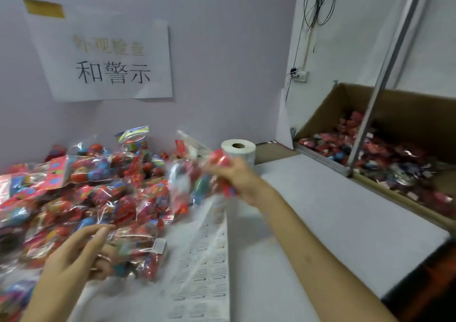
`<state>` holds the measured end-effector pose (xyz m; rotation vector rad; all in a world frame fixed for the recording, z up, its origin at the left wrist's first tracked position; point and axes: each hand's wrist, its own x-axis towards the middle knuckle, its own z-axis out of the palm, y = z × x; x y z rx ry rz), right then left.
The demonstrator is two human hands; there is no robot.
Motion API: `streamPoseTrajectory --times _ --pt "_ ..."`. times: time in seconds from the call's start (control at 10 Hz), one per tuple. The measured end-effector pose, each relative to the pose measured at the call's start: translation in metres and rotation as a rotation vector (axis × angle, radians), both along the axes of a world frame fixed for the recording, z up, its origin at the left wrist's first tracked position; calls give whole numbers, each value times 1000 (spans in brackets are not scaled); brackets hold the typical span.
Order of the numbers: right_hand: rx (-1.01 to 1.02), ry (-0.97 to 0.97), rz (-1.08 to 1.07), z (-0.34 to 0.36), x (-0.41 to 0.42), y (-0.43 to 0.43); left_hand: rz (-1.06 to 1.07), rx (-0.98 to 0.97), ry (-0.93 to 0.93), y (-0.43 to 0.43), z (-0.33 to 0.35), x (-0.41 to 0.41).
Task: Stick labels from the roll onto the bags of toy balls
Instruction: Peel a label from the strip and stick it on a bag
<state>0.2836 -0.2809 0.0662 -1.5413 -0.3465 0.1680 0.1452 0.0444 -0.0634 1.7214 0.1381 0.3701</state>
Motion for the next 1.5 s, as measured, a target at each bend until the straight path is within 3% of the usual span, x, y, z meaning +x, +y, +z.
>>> streamPoseTrajectory --times 0.1,0.2,0.3,0.5,0.8,1.0,1.2,1.3,1.4,1.5 --pt "622 99 -423 28 38 -60 -19 -51 -8 -38 45 -29" --pt "541 144 -554 22 52 -100 -91 -88 -47 -52 51 -23" --pt "292 109 -579 1 45 -90 -73 -72 -41 -58 50 -22" --pt "108 3 -399 5 18 -25 35 48 -15 -54 45 -20" --pt "-473 -358 -1 12 8 94 193 450 -28 -62 47 -28" --pt "-1057 -231 284 -13 34 126 176 564 -30 -67 48 -31" --pt "-904 -315 110 -32 40 118 147 572 16 -67 49 -31" --pt "-699 -345 -23 -26 34 108 135 573 12 -67 51 -33" --pt "-343 -310 -155 -14 15 98 97 436 -20 -67 56 -34" --pt "-176 -241 -74 -13 -13 90 -27 47 17 -69 68 -35"
